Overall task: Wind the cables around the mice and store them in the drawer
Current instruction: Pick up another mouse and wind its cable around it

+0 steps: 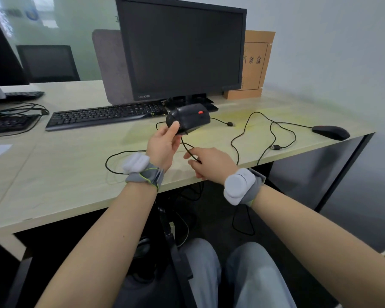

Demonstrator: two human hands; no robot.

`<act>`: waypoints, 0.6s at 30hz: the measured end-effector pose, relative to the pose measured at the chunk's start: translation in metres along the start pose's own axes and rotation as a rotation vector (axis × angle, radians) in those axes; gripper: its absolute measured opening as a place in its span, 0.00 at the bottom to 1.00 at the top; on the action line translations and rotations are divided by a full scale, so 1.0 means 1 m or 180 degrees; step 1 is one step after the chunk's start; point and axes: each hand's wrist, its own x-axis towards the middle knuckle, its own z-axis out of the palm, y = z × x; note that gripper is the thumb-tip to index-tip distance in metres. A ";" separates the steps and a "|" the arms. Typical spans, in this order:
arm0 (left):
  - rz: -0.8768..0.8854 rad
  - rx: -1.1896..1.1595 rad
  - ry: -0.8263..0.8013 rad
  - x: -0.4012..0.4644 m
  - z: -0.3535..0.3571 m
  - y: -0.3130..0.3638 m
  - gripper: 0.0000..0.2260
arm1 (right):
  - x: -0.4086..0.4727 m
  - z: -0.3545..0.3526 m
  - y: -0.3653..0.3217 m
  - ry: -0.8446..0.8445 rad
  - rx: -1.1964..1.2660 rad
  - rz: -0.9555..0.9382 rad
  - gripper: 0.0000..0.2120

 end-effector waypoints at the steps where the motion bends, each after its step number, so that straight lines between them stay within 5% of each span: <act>1: 0.0075 0.0183 0.0050 0.001 -0.003 -0.003 0.05 | -0.001 -0.003 -0.004 0.0175 -0.0172 -0.0073 0.11; 4: 0.0215 0.0584 0.0187 0.004 -0.012 -0.008 0.04 | -0.003 -0.018 -0.011 0.0652 -0.0366 -0.0215 0.12; 10: 0.0541 0.1782 -0.0091 0.005 -0.020 -0.013 0.11 | 0.006 -0.063 -0.013 0.0669 0.1120 -0.0173 0.11; 18: 0.0179 0.1530 -0.1390 -0.011 -0.017 0.000 0.10 | 0.023 -0.091 0.024 0.0661 0.1275 -0.0071 0.04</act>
